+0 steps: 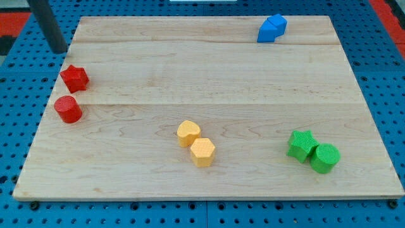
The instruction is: Push the red circle towards the right side of the board
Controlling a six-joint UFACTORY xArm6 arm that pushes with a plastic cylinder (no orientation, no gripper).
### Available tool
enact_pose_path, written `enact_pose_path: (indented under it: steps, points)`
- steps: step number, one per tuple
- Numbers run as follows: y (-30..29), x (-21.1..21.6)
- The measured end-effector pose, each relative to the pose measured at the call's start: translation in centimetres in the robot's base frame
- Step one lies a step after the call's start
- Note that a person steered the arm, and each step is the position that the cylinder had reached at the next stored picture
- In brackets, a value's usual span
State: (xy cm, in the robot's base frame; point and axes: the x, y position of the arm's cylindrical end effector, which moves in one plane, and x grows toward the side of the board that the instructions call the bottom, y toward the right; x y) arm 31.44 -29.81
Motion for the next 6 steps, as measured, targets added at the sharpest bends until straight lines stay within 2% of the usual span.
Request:
enact_pose_path:
  steps: [1,2,3,4,5,6]
  points:
    - [-0.7,5.8]
    - [1.2,15.3]
    - [4.1,16.0]
    - [8.1,11.1]
    - [18.9,12.0]
    - [12.7,14.6]
